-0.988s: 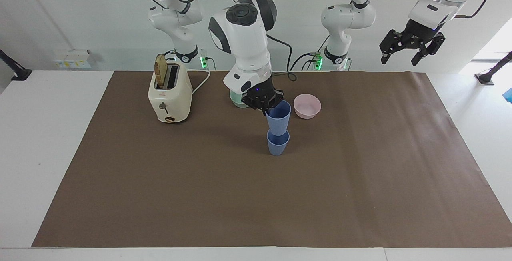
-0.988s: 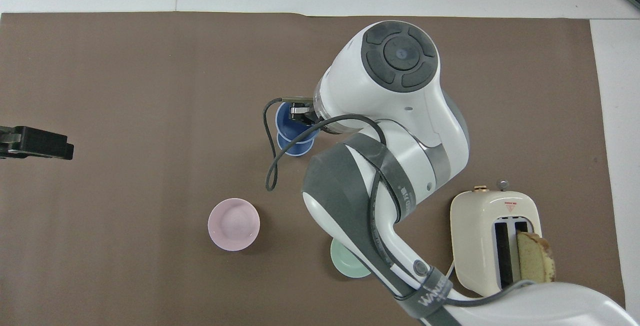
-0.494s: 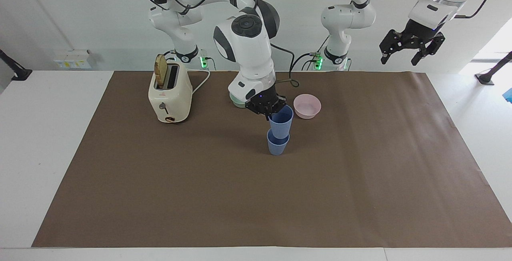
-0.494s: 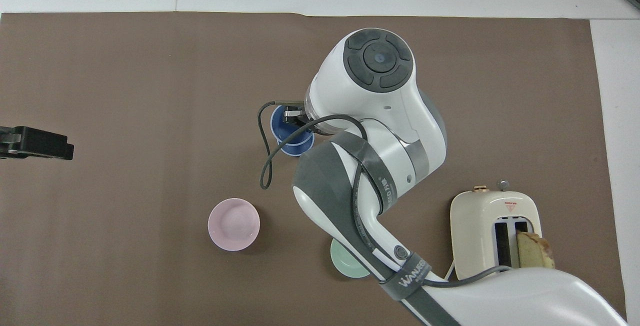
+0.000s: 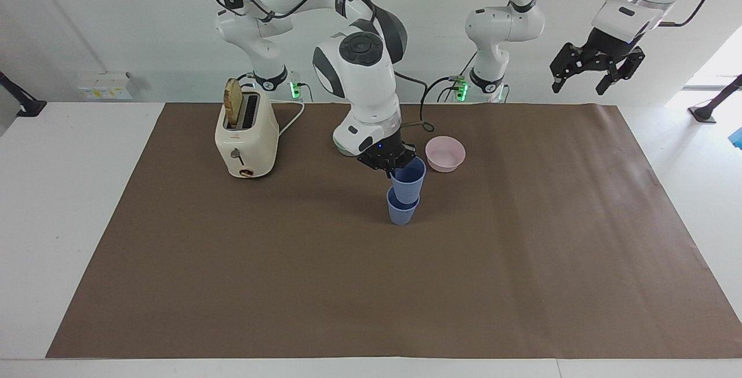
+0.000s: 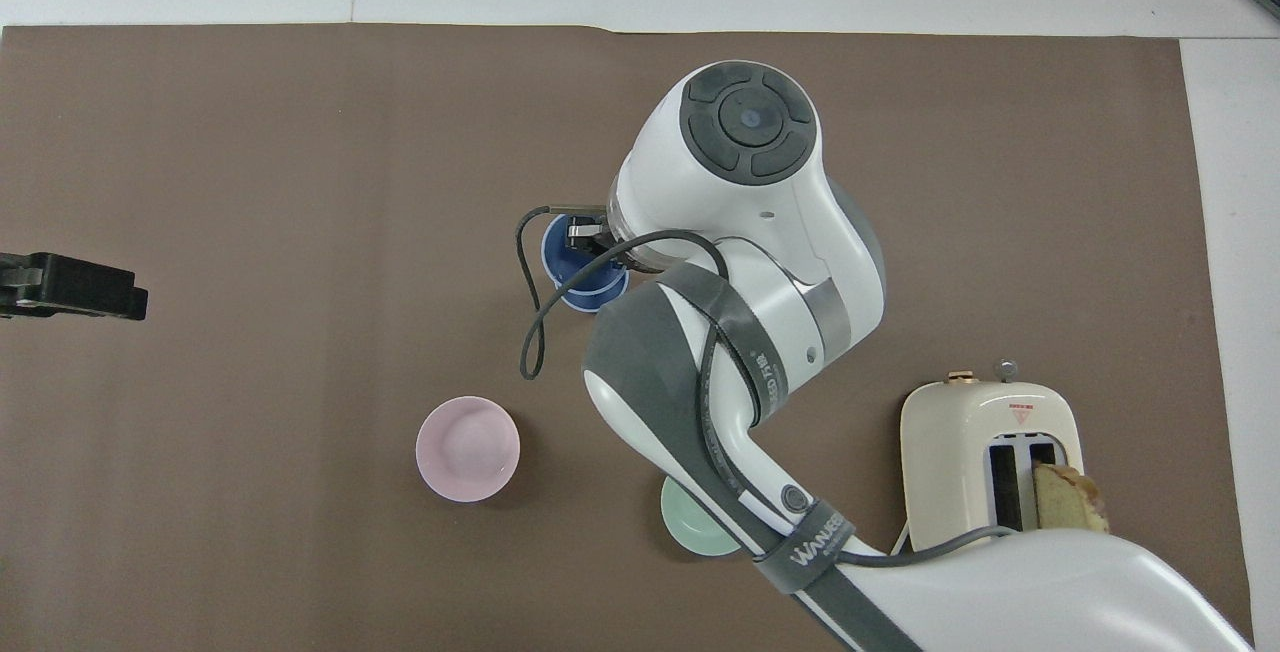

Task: Stack blue cups with both arms
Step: 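Open the right gripper to release the cup inside the first cup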

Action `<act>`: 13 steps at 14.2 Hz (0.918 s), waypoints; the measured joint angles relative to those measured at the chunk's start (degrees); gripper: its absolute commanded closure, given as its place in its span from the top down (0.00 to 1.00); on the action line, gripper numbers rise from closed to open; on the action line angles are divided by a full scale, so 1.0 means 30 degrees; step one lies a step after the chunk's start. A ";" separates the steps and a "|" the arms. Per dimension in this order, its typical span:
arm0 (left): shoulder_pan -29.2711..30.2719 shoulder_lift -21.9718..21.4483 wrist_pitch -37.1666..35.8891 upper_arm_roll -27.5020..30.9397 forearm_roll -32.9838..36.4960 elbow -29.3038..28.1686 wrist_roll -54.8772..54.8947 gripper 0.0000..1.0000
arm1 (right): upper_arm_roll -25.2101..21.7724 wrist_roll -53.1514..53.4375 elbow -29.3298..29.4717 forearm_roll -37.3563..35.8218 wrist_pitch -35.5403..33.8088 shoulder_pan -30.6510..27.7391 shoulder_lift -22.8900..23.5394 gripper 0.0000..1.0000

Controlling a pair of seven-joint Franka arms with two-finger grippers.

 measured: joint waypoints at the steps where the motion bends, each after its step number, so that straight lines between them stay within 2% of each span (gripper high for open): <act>1: 0.0000 0.0000 -0.0001 0.0000 0.0000 0.0000 0.0000 1.00 | 0.0000 0.0000 -0.0030 -0.0001 0.0000 0.0011 0.0051 0.00; 13: 0.0000 0.0000 -0.0003 0.0000 0.0000 0.0000 0.0000 1.00 | -0.0062 0.0000 -0.0861 -0.0306 0.0646 0.0014 0.0365 0.00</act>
